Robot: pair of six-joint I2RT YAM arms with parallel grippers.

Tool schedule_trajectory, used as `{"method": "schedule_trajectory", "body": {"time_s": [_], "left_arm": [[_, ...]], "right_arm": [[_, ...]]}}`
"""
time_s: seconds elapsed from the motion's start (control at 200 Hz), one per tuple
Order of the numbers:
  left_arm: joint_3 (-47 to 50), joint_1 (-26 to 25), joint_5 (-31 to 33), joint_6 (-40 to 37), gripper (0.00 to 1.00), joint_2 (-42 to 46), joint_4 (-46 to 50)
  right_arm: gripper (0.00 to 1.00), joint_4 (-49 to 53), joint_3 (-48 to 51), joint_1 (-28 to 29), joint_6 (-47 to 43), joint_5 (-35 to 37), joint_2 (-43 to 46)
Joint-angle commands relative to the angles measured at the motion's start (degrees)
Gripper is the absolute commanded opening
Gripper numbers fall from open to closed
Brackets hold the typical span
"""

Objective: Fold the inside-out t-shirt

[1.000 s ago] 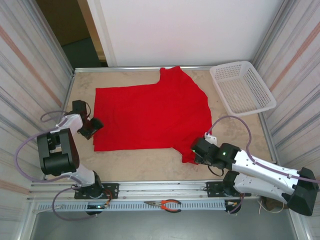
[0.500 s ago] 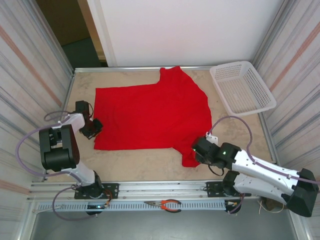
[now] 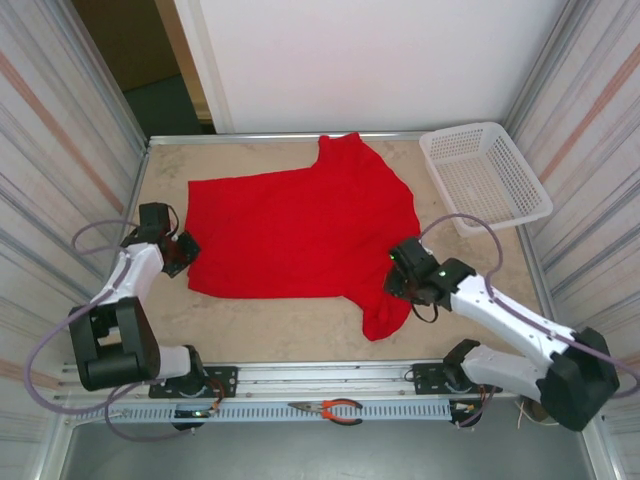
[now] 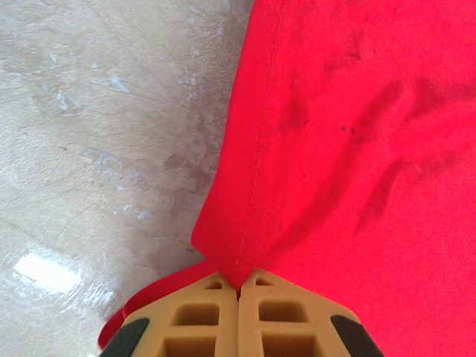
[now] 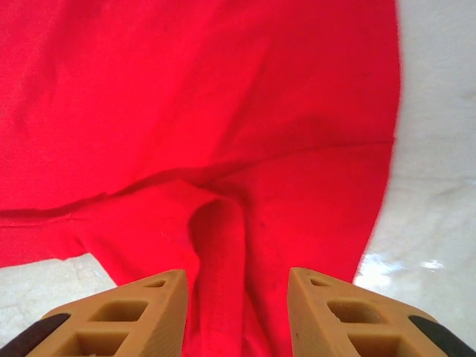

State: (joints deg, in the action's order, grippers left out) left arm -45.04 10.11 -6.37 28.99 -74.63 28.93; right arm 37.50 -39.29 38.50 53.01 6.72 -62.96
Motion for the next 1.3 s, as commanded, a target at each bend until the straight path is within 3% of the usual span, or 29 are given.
{"method": "schedule_trajectory", "body": {"time_s": [0.0, 0.276, 0.386, 0.501, 0.716, 0.797, 0.872, 0.922, 1.293], "left_arm": [[1.69, 0.42, -0.8, 1.42, 0.0, 1.96, 1.67], [1.71, 0.85, -1.61, 1.43, 0.01, 3.16, 1.81], [1.5, 1.14, -1.63, 1.35, 0.26, 2.47, 1.75], [1.77, 1.22, -2.24, 1.25, 0.23, 1.79, 1.24], [3.57, 1.22, -2.34, 1.83, 0.12, 2.46, 0.51], [4.14, 1.23, -1.52, 1.9, 0.19, 2.7, 0.56], [4.67, 1.22, -0.3, 2.28, 0.35, 2.36, 0.48], [4.61, 1.22, 0.17, 2.34, 0.4, 1.57, 0.35], [0.93, 1.23, 3.12, 0.38, 0.4, -7.92, -0.1]], "right_arm": [[0.38, -5.36, -0.79, -0.19, -1.85, -3.74, -4.29], [0.34, -9.66, -1.67, 0.39, -2.03, -4.44, -12.08], [0.19, -10.15, -1.36, 0.57, -2.12, -4.36, -13.01], [0.0, -9.62, -1.15, 0.8, -1.93, -3.82, -11.8], [0.0, -6.49, -0.91, 1.62, -1.58, -2.32, -6.65], [0.0, -5.66, -0.64, 1.83, -1.34, -2.06, -4.85], [0.0, -5.37, -0.53, 1.85, -1.16, -2.06, -4.03], [0.0, -5.23, -0.56, 1.95, -1.08, -2.11, -3.8], [0.0, -3.97, -0.53, 2.24, -1.15, -1.23, -0.77]]}}
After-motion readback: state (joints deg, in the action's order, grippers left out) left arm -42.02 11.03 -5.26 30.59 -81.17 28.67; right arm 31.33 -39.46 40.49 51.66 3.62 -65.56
